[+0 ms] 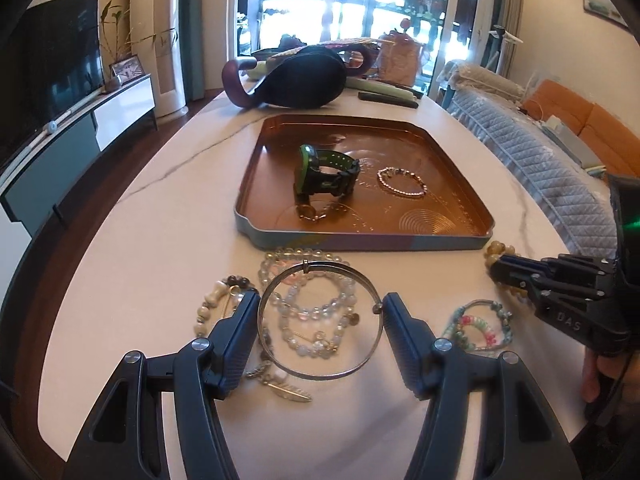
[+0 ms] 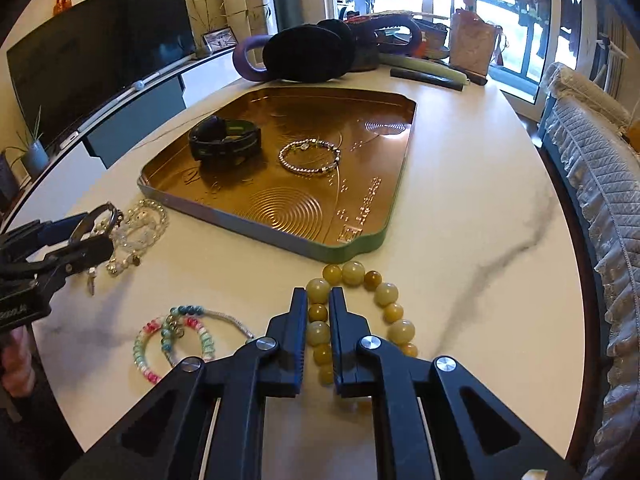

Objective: Organize jewelry
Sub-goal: 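Carry the bangle with the left tool while the right tool carries the yellow beads to the tray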

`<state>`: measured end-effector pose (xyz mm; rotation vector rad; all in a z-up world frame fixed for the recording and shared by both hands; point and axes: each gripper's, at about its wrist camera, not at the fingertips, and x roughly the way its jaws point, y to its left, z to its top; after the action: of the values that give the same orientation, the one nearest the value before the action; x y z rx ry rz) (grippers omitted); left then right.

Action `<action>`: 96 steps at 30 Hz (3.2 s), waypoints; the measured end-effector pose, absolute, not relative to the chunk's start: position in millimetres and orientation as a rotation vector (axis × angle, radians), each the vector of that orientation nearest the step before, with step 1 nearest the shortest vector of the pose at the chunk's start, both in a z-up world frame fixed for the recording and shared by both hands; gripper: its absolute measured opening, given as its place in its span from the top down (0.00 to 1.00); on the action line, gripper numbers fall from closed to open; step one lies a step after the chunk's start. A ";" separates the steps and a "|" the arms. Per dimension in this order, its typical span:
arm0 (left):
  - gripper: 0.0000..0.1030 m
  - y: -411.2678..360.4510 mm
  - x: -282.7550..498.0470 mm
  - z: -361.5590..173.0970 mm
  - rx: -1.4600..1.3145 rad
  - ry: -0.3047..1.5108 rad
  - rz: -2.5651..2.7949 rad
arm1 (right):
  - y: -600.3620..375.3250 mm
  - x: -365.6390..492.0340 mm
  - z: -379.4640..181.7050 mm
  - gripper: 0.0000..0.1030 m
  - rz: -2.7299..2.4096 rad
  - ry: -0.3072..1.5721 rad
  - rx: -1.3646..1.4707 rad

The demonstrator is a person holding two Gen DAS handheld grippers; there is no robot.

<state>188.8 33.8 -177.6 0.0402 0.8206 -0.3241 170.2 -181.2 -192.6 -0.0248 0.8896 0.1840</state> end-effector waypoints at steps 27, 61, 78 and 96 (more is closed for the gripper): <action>0.39 20.5 140.6 -101.1 0.030 0.732 -0.313 | -168.6 120.0 -109.1 1.00 0.241 0.745 -0.029; 0.39 34.0 150.7 -150.8 -0.028 0.816 -0.313 | -172.3 150.6 -178.1 0.89 0.255 0.853 0.091; 0.39 19.3 140.2 -67.5 0.013 0.680 -0.320 | -149.7 122.0 -64.1 0.89 0.312 0.659 -0.010; 0.39 0.3 190.4 -9.8 0.003 0.586 -0.377 | -146.6 169.5 -13.7 0.89 0.329 0.577 -0.026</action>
<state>190.4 0.3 -9.8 0.0035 0.5865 -0.3775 169.5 -146.6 -13.7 -0.0261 0.5768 0.3286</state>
